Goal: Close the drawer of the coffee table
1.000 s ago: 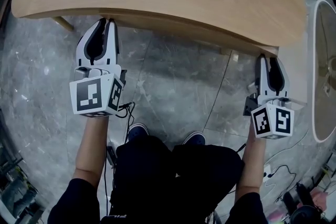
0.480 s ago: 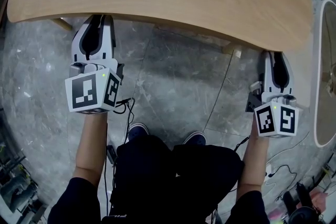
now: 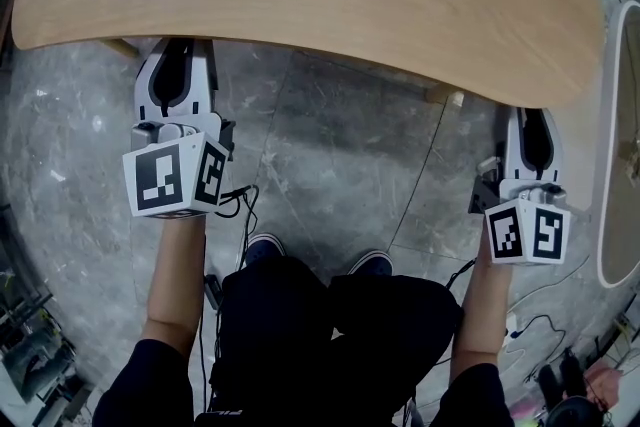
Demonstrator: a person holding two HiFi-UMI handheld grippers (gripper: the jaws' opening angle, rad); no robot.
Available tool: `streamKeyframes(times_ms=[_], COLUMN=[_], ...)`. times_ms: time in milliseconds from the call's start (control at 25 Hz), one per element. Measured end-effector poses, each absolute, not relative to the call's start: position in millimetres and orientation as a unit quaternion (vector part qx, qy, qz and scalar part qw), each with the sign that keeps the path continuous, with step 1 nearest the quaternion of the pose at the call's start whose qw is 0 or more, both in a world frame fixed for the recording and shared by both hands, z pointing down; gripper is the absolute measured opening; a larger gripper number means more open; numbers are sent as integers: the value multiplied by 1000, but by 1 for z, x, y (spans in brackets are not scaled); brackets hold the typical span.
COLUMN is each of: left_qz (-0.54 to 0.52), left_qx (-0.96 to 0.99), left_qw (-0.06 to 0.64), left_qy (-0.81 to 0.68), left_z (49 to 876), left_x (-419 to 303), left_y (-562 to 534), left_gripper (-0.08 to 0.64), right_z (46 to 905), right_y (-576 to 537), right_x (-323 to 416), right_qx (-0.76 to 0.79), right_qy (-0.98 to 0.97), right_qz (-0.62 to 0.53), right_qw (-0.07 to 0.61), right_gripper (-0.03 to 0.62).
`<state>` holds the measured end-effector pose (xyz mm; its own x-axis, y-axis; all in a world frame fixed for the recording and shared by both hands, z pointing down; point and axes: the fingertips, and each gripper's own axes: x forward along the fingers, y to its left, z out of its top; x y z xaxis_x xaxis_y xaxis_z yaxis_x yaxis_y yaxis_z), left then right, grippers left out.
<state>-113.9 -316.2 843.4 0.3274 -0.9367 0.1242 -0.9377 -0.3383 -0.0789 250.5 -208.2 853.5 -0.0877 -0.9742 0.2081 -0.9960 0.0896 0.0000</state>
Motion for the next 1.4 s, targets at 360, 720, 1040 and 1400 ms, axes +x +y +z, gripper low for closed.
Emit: streamKeyframes(times_ms=[360,720,1040,1400], left_qz=[110,88,114,124], left_qx=[844,867,868,865], left_qw=[60,64,80,103], left_qy=[-522,-487,-477,-474], left_z=[836,673,497,334], left_x=[-109,-109,-105,-99], left_y=[-258,-201,-172,-142], left_gripper=[66,54,38,26], right_z=[856,721,539,367], right_y=[-166,-113,-98,-88], right_x=[242,200,193,189], right_qx=[645,613,625,620], right_qy=[-747,-767,-754,-755], right_qz=[141,154,184,195], right_qw=[82,110,84,88], right_gripper=[141,126,57,28])
